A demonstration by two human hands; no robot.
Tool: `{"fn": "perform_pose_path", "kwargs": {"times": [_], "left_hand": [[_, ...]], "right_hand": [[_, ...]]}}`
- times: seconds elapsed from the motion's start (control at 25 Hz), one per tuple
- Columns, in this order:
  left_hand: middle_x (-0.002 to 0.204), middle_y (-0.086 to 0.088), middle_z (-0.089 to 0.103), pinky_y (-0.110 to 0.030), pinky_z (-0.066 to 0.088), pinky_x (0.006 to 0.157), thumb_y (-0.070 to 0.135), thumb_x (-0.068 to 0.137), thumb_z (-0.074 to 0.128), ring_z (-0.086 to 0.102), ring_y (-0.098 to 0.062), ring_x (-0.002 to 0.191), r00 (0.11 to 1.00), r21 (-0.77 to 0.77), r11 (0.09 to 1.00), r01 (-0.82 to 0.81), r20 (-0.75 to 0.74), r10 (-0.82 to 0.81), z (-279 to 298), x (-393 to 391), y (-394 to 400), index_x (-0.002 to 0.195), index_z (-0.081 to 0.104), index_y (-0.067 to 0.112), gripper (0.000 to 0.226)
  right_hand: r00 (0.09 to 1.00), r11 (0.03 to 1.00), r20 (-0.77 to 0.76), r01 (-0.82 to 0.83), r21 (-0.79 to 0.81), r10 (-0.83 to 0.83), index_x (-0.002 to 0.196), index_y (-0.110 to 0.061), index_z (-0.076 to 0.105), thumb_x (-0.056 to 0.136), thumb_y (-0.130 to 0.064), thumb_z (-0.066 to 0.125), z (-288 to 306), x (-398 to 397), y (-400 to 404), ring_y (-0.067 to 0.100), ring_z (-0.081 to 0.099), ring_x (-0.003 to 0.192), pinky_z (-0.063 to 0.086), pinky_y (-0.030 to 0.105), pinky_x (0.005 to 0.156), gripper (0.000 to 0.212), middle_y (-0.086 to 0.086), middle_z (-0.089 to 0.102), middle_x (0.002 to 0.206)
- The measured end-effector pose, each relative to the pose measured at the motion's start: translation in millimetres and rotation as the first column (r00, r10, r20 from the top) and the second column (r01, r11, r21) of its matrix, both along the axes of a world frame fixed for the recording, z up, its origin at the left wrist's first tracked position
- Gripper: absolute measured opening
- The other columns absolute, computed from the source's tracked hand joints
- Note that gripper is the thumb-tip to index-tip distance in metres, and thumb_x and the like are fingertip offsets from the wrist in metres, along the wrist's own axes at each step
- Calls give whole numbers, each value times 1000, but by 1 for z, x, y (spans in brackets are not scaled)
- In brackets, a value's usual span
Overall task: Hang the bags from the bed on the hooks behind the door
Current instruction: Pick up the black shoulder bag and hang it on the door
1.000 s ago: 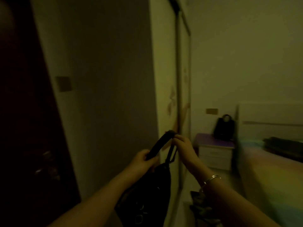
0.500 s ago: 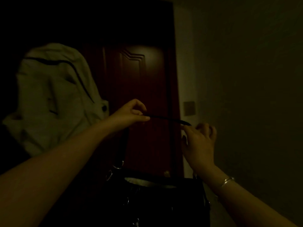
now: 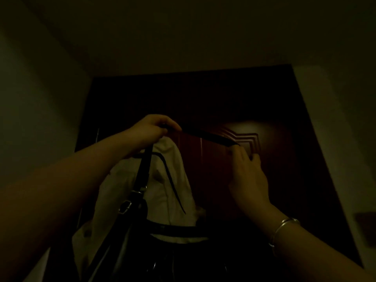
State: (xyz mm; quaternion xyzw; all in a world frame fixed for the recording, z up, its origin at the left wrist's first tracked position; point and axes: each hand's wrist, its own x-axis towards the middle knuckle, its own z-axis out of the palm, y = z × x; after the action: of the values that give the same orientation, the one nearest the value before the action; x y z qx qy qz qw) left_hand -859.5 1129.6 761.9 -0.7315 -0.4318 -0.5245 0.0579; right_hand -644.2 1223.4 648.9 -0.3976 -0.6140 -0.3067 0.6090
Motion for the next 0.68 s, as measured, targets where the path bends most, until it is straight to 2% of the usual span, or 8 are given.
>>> {"fn": "perform_pose_path", "kwargs": {"times": [0.04,0.16,0.28,0.36,0.48,0.6,0.68], "left_hand": [[117,-8,60,-30,45,67,0,93,41,56,-27,92,1000,15,1000,-24,-12,24,13,-7,12,86,66,33,42],[120,-4,55,-36,48,80,-2,93,39,57,-29,97,999,85,995,-46,-22,48,47,-37,54,86,62,33,43],[105,2,57,-28,47,66,-1,93,37,56,-17,80,999,146,988,-53,15,51,84,-76,94,84,59,34,42],[95,7,55,-25,46,62,3,95,38,55,-11,73,996,167,983,-76,49,69,103,-94,115,89,59,29,34],[94,4,53,-21,45,57,10,96,42,54,-8,70,993,211,972,-106,67,93,123,-112,147,107,57,18,20],[102,-1,53,-21,42,53,17,96,45,53,-9,70,993,244,963,-115,62,103,132,-117,172,117,52,14,23],[108,-3,52,-22,41,56,17,96,45,55,-13,77,992,273,955,-119,62,106,134,-111,185,118,51,12,24]], "right_hand": [[1000,1000,-6,-7,13,7,128,-18,36,72,12,58,15,-10,11,32,42,117,19,16,43,68,-3,47,131],[1000,999,-1,-25,47,25,129,-19,35,73,12,57,57,-42,44,30,45,116,20,16,45,67,0,47,131],[999,992,23,-41,121,38,120,-22,37,76,6,59,98,-74,73,27,49,112,23,18,50,57,-2,51,124],[995,989,50,-92,116,86,117,-25,36,75,0,64,123,-92,90,23,50,106,22,19,49,56,-3,52,120],[957,957,9,-289,20,289,123,-26,34,77,-13,70,164,-115,115,23,51,108,39,25,58,60,-1,52,123],[912,913,-40,-408,7,407,127,-24,33,77,-2,65,196,-130,136,29,52,111,48,33,65,63,8,50,126],[902,904,-66,-428,0,427,128,-19,33,76,-1,67,213,-133,146,33,52,114,52,40,77,65,12,47,130]]}}
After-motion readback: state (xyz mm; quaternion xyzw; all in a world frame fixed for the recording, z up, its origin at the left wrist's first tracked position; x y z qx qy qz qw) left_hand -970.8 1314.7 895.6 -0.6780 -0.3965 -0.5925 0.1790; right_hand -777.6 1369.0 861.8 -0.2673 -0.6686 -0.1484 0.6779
